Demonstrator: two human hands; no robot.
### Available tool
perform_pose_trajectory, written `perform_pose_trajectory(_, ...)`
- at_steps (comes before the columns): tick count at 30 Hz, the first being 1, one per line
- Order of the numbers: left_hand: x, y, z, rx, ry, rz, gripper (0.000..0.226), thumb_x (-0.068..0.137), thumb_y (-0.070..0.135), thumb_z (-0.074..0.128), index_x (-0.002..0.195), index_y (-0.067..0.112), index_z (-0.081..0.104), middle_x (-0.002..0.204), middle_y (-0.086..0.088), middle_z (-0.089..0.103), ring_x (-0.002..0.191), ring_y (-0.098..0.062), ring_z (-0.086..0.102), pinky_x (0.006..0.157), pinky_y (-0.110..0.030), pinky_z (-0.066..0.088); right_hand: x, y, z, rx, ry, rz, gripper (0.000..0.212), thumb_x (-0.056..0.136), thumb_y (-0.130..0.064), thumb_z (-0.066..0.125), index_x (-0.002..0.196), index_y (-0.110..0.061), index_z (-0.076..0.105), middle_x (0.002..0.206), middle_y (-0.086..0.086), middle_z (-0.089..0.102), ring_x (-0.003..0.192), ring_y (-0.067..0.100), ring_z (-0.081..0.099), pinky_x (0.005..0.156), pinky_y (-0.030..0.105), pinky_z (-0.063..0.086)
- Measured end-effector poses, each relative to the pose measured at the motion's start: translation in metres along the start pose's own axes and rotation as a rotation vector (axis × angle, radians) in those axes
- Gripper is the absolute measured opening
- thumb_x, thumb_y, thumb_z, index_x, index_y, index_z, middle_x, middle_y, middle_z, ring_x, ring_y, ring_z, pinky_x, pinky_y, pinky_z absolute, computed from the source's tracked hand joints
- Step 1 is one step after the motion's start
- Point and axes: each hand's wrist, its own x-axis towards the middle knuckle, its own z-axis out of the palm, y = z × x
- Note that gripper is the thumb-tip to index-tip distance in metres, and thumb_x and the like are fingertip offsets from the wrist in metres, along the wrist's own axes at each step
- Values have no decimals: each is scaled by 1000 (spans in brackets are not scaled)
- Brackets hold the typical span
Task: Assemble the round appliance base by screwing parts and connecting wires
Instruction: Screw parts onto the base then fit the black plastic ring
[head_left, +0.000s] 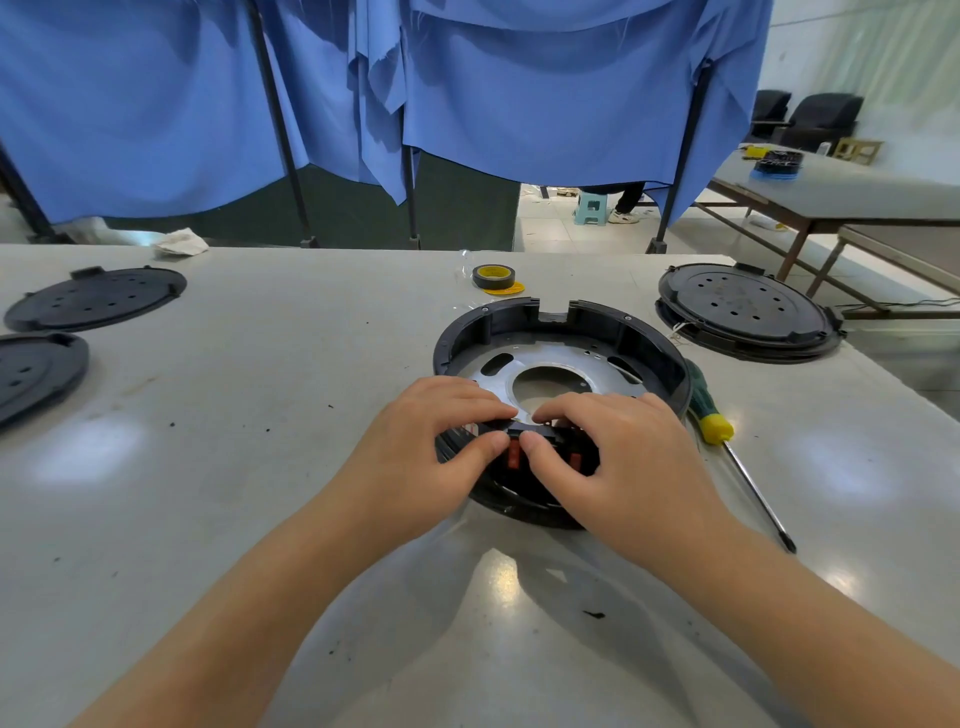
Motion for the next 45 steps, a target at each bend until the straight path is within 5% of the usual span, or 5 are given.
perform_pose_trajectory(15,-5,0,6,58,51,77,33,71,20,67,103,20,73,101,29,57,107,-2,54,96,-19,42,-2,-5,1,-114,-38,24,40,75,-51,51,102,-26,67,83,-13,65,81,12,59,79,29,37)
perform_pose_trajectory(29,-2,1,2,47,31,58,24,80,25,64,101,20,76,100,14,70,104,1,54,92,-10,39,-3,-1,2,-63,9,-3,37,84,-53,47,100,-28,70,82,-14,68,80,10,59,75,27,34)
perform_pose_trajectory(33,-1,-4,-2,27,-31,76,22,87,14,68,107,21,74,102,25,62,110,6,50,95,-4,33,-1,6,-2,33,10,-61,47,86,-56,46,116,-26,66,97,-14,68,92,6,59,86,25,36)
perform_pose_trajectory(41,0,-23,-15,42,-61,-28,26,91,15,63,113,27,70,123,18,61,131,7,37,101,1,20,17,59,-25,33,21,-31,35,88,-29,41,100,-18,71,100,-7,66,108,13,53,102,34,34)
perform_pose_trajectory(45,-1,-25,-17,-6,-39,-74,20,86,42,64,104,36,69,122,26,57,129,15,32,96,5,18,20,78,-28,100,-127,-20,34,84,-34,42,103,-25,70,110,-13,64,129,3,38,108,24,25)
